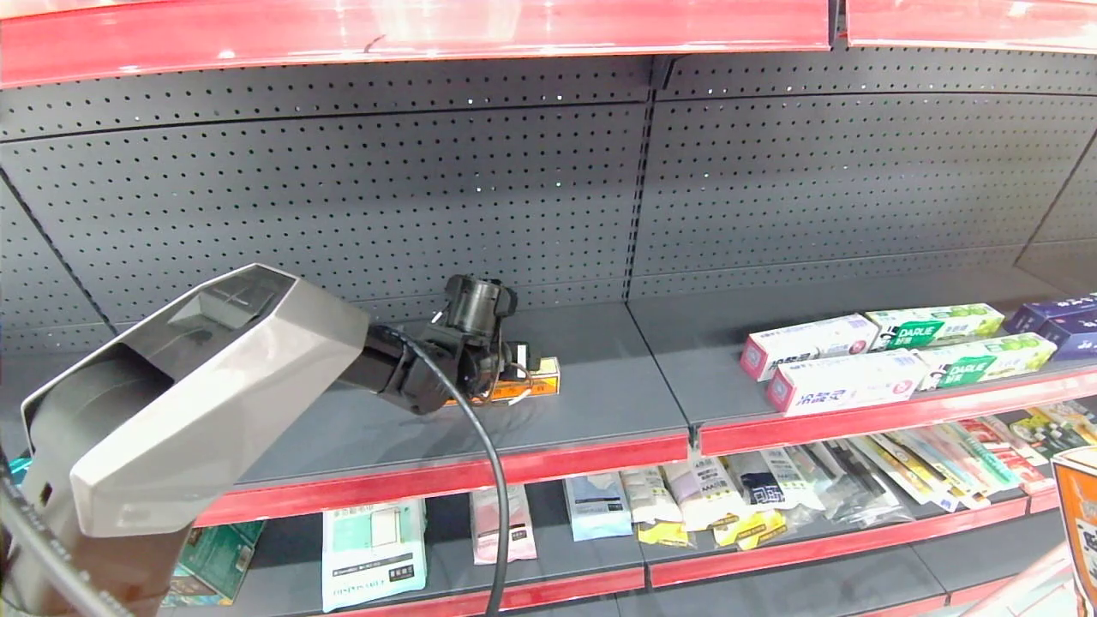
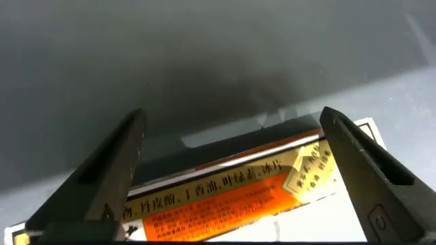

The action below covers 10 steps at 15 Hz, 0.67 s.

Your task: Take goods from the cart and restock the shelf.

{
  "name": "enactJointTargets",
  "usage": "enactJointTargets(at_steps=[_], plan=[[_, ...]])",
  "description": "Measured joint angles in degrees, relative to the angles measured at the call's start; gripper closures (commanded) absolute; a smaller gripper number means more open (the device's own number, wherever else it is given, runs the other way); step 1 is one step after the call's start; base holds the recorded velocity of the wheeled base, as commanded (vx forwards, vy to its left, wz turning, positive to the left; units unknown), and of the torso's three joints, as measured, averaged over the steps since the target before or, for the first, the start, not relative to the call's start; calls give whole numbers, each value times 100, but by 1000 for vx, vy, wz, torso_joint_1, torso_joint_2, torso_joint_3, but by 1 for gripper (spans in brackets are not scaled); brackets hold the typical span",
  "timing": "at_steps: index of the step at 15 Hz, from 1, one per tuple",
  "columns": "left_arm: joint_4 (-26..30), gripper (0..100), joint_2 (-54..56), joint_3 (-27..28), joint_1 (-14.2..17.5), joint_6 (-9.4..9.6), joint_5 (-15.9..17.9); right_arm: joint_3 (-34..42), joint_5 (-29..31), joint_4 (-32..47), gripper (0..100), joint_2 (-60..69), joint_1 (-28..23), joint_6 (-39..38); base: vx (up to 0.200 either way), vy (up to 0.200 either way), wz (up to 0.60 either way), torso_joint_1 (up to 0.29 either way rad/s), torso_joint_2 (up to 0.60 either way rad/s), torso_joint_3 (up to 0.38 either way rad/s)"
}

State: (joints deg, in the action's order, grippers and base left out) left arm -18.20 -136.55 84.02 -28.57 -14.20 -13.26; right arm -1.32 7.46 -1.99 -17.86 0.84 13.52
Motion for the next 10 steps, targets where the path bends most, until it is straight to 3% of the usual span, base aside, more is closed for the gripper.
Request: enactJointTargets(at_steps=[7, 10], plan=[[33, 0, 28, 40, 11, -41, 5, 0, -7, 0, 100, -16, 1, 0, 0, 0, 0, 0, 0, 0], [197, 0, 61, 250, 11, -257, -105, 0, -11, -1, 100, -33, 4, 0, 0, 0, 0, 0, 0, 0]])
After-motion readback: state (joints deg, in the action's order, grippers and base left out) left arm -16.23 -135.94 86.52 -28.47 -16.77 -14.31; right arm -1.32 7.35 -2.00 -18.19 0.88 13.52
